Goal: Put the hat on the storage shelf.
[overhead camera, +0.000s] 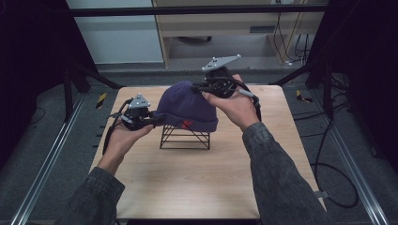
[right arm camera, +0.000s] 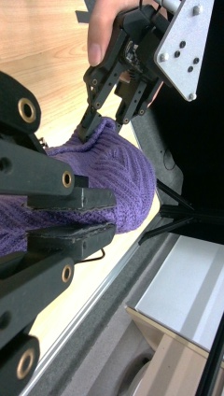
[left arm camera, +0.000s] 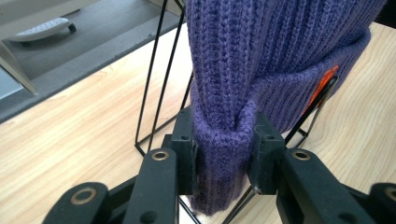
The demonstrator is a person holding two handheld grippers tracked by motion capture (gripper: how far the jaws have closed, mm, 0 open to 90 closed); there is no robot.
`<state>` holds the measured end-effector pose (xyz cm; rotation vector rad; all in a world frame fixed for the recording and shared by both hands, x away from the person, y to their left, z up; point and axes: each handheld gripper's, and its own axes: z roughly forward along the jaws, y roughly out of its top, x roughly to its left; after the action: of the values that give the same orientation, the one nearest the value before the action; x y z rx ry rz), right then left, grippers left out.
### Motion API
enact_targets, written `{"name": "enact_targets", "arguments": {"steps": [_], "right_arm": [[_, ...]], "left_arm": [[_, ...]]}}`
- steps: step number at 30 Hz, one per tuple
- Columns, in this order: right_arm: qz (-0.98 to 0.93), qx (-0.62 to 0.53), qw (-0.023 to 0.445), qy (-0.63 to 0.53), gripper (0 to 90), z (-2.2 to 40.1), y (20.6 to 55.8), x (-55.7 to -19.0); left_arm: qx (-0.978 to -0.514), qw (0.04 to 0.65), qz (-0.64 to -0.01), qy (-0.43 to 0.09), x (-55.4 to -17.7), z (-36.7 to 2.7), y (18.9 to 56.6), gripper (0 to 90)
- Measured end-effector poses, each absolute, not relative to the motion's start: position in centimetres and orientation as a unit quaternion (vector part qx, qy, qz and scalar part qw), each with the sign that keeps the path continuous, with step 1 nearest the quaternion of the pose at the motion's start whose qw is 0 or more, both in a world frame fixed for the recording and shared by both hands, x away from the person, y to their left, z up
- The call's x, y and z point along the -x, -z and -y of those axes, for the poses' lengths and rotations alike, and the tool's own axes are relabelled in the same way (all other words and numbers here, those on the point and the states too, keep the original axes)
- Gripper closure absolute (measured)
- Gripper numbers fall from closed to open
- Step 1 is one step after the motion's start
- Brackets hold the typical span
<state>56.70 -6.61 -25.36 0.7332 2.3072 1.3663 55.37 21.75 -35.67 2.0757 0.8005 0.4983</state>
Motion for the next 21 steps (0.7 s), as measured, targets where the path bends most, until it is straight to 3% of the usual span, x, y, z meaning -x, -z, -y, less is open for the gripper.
{"name": "enact_targets", "arguments": {"steps": [21], "right_arm": [[-0.831,-0.259,0.161,-0.465,82.2,4.4,28.8,-56.2]], "left_arm": [[-0.828,0.412,-0.334,-0.18,-54.9,-23.3,39.7,65.0]]}}
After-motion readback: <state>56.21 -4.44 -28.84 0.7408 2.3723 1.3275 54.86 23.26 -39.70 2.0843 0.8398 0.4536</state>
